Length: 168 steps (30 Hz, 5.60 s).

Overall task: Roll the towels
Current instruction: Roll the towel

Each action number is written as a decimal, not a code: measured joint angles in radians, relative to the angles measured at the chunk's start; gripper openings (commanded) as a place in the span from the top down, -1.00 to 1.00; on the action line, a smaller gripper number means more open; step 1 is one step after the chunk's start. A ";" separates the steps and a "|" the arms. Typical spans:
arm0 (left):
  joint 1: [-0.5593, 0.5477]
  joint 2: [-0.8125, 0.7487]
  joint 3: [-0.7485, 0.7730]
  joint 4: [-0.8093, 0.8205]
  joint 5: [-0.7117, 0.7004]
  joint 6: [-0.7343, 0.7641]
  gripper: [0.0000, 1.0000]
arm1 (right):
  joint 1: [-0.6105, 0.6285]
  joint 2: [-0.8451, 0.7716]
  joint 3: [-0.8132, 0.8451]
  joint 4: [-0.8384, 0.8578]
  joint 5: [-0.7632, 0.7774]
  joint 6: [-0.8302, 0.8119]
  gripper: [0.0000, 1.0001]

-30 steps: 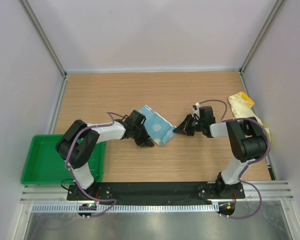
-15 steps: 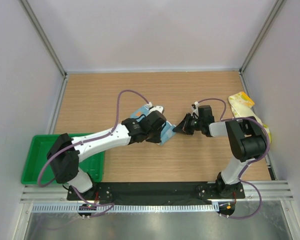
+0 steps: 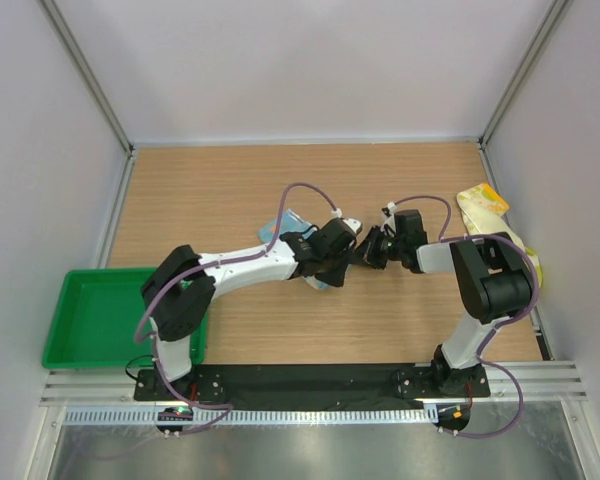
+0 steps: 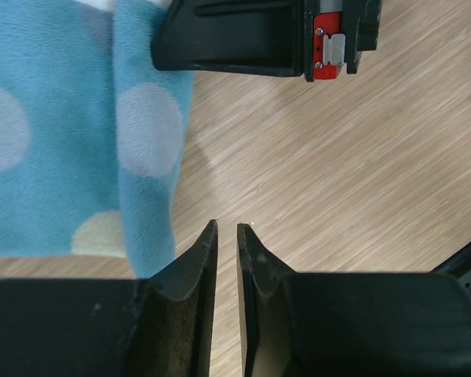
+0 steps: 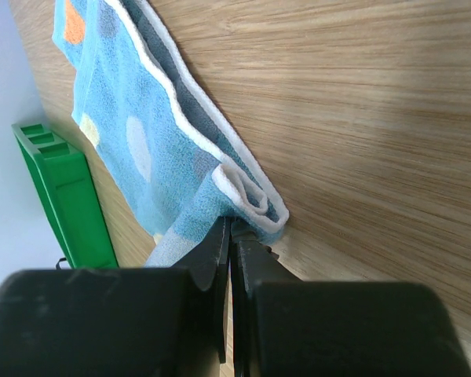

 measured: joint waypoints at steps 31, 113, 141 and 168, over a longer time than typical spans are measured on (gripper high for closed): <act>0.132 0.081 -0.093 0.162 0.037 -0.025 0.84 | 0.003 0.043 0.050 -0.017 -0.035 -0.020 0.57; -0.231 -0.121 -0.169 0.134 -0.402 0.056 0.01 | 0.229 -0.124 0.320 -0.788 0.340 -0.019 0.97; -0.286 0.052 -0.135 0.142 -0.630 0.080 0.17 | 0.231 -0.165 0.359 -0.825 0.249 0.008 0.98; -0.238 -0.058 -0.213 0.198 -0.396 0.068 0.99 | 0.212 -0.071 0.534 -0.938 0.309 -0.069 -0.29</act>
